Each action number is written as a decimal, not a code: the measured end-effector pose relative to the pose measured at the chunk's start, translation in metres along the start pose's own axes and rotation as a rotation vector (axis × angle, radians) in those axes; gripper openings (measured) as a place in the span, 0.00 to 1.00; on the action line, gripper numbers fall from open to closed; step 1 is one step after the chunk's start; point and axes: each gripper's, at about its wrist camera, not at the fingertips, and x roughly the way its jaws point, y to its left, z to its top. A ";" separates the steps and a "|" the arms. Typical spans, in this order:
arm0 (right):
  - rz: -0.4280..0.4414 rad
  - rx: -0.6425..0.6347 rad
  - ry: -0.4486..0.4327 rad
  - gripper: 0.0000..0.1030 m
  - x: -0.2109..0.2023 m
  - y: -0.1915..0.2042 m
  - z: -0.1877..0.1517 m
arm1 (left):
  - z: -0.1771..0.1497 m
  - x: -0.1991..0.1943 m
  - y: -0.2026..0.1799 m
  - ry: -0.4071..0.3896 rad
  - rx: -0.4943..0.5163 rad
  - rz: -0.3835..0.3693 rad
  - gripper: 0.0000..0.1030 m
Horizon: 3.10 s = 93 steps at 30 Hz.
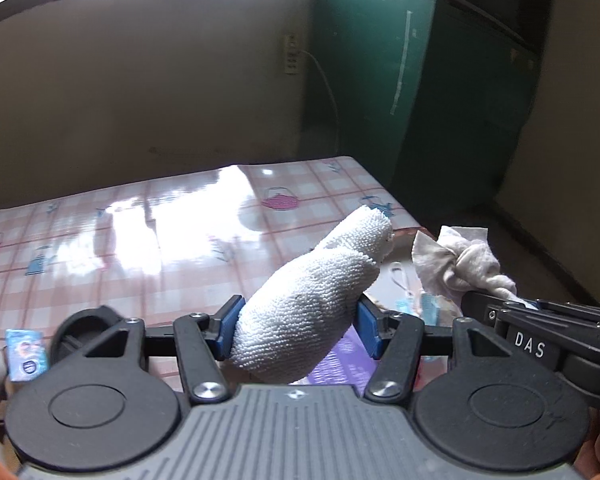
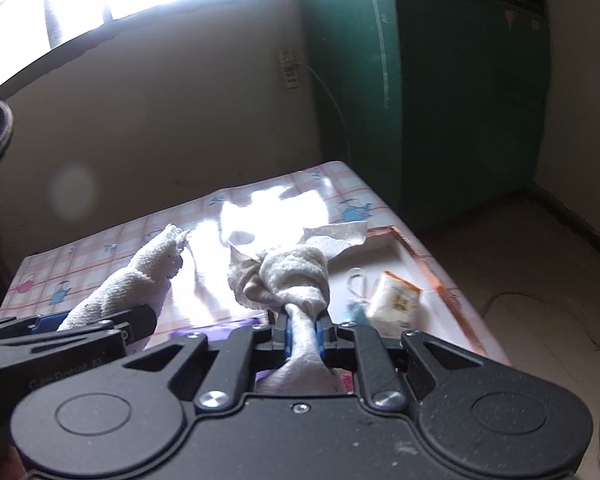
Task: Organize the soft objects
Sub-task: 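Carry the white towel and knotted cloth with both grippers toward the cardboard box, then open both grippers to drop the towel and cloth into the box, then move both grippers back over the pile of items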
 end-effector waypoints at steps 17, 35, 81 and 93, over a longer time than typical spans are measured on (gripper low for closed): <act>-0.054 0.034 0.021 0.14 0.040 -0.051 0.021 | 0.014 0.052 -0.034 0.054 0.026 -0.073 0.58; 0.008 0.041 0.023 0.58 0.081 -0.075 0.051 | 0.030 0.098 -0.054 0.054 0.010 -0.135 0.85; 0.174 -0.169 0.042 0.67 0.004 0.089 -0.011 | -0.023 -0.056 0.084 -0.005 -0.158 0.207 0.97; 0.229 -0.223 0.073 0.67 -0.003 0.134 -0.034 | -0.044 -0.077 0.119 -0.007 -0.195 0.261 0.97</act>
